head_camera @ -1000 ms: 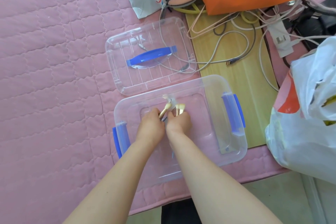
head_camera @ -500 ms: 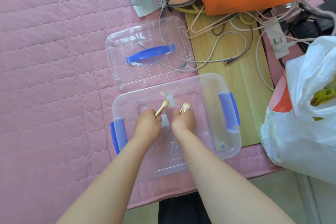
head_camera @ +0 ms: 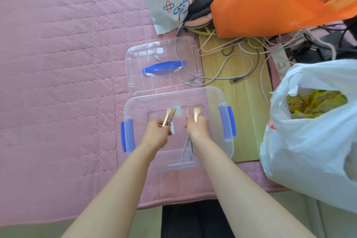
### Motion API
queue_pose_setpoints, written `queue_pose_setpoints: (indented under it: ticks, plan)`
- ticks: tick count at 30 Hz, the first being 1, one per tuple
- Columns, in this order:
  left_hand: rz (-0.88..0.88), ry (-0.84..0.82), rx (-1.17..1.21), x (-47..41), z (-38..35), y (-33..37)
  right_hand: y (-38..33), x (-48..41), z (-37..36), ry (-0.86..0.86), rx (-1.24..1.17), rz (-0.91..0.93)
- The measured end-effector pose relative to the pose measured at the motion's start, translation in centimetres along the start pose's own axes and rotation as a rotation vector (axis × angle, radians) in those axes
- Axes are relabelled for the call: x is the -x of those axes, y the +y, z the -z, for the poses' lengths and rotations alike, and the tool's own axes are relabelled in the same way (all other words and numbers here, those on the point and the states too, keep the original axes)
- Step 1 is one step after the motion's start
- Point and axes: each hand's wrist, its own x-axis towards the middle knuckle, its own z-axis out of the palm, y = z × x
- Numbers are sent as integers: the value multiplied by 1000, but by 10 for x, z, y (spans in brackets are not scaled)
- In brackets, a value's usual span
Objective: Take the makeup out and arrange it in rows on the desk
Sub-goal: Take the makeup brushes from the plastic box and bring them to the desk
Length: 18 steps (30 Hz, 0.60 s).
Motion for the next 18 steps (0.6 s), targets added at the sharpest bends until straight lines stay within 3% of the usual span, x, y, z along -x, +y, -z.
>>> queue_pose_setpoints:
  ticks: [6, 18]
  plan:
    - [-30, 107, 202, 74, -2, 19, -25, 74, 51, -185, -201, 10]
    - [-70, 219, 553, 251, -8, 27, -42, 225, 148, -530, -14, 231]
